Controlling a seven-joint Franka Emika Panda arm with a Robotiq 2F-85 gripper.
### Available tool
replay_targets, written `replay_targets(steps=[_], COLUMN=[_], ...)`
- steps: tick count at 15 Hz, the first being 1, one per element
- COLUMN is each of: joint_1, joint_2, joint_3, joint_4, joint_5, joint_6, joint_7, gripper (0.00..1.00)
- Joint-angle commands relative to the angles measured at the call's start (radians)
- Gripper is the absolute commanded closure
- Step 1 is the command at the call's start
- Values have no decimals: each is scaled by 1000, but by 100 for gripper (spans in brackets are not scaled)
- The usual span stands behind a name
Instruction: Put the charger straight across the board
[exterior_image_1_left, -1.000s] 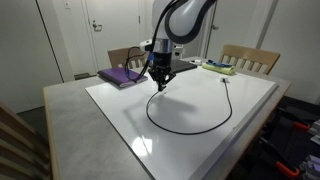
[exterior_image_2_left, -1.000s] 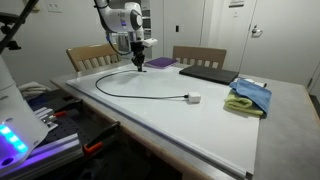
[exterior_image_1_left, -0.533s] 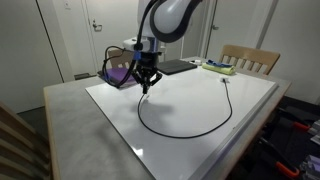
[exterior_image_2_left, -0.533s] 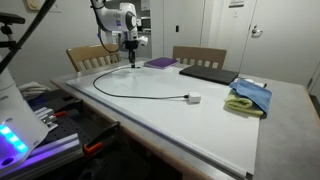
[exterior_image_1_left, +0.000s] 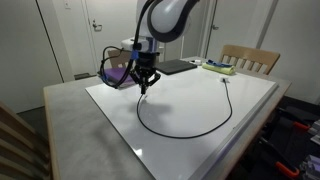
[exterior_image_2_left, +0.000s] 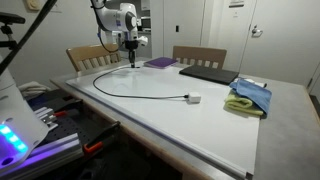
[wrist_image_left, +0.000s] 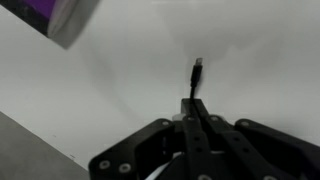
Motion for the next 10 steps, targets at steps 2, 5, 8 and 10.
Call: replay_targets(steps=[2, 5, 8, 10], joint_1=[23, 25, 42, 61], joint_2=[-3, 10, 53, 98], joint_3=[-22, -20, -6, 8], joint_4=[3, 24, 114, 197], joint_5=[26, 24, 10, 6], joint_6=[1, -7, -72, -128], joint_7=[-16, -30, -115, -214], gripper=[96, 99, 99, 99])
